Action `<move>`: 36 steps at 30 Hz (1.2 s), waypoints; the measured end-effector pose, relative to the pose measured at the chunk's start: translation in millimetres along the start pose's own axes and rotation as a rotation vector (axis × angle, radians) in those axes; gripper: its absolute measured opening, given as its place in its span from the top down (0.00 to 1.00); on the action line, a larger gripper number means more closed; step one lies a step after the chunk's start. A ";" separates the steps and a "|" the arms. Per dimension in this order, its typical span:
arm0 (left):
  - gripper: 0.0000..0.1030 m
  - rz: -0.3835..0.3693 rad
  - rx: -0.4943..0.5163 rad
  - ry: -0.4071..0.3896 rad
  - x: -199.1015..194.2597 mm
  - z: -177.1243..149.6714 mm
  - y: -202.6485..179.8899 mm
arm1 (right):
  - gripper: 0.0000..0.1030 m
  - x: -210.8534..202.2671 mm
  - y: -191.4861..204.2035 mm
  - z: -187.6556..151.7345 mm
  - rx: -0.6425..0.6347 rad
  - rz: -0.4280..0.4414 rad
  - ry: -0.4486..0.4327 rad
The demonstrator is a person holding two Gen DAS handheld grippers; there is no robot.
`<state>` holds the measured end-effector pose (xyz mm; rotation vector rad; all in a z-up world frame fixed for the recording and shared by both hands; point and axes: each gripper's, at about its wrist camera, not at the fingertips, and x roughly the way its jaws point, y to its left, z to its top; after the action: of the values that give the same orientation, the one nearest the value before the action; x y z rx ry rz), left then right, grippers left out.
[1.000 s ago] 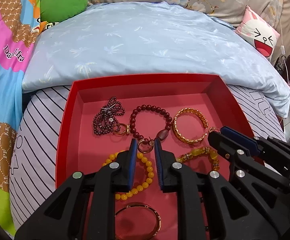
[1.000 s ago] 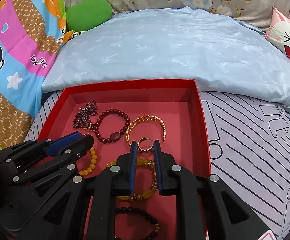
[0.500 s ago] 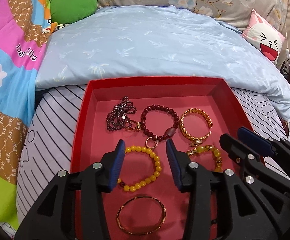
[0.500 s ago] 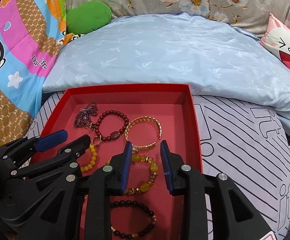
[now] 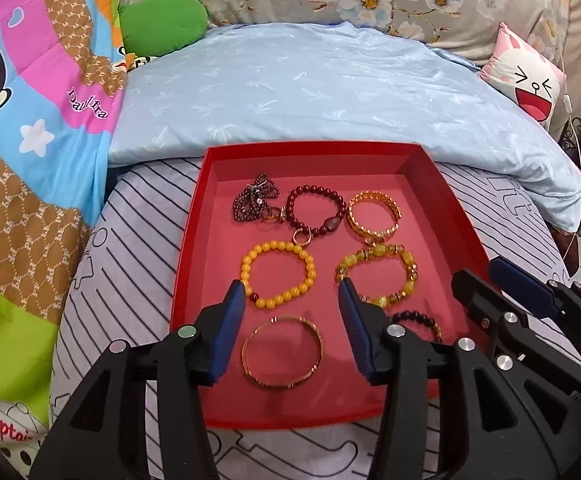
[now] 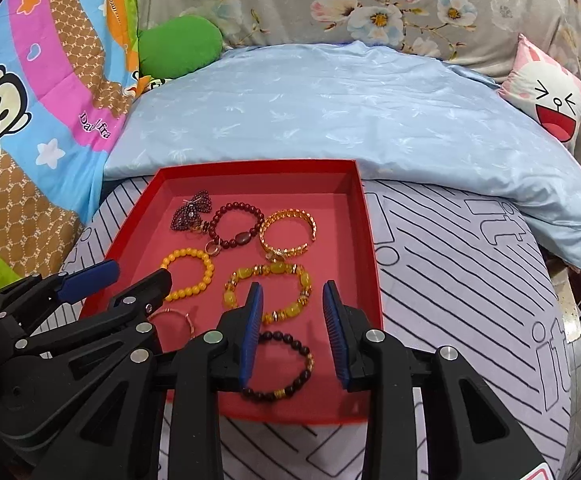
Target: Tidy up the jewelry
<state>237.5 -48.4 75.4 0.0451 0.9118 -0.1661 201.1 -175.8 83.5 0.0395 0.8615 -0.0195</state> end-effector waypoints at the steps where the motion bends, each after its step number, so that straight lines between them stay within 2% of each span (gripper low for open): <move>1: 0.52 0.006 0.000 0.000 -1.7 -1.8 -0.4 | 0.68 -3.1 -0.2 -3.3 0.001 -0.005 -0.002; 4: 0.44 0.030 -0.009 -0.003 -8.7 -9.7 0.0 | 0.67 -10.0 -0.6 -11.8 0.005 -0.020 -0.004; 8: 0.41 0.041 -0.024 0.000 -15.4 -20.2 1.9 | 0.62 -16.2 -2.0 -20.7 0.014 -0.022 0.002; 13: 0.32 0.062 -0.033 0.007 -21.6 -31.5 3.0 | 0.58 -23.3 -2.2 -30.8 0.016 -0.038 -0.002; 22: 0.17 0.091 -0.045 0.012 -28.1 -46.4 8.6 | 0.32 -35.3 -12.5 -48.2 0.019 -0.105 -0.027; 29: 0.14 0.092 -0.052 0.010 -34.0 -55.4 10.7 | 0.20 -41.6 -18.6 -55.4 0.034 -0.114 -0.020; 36: 0.12 0.091 -0.069 0.010 -38.4 -64.0 11.7 | 0.19 -48.5 -18.4 -62.1 0.048 -0.121 -0.023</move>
<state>166.2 -25.0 66.2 0.0239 0.9231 -0.0498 121.8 -191.4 79.4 0.0325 0.8396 -0.1541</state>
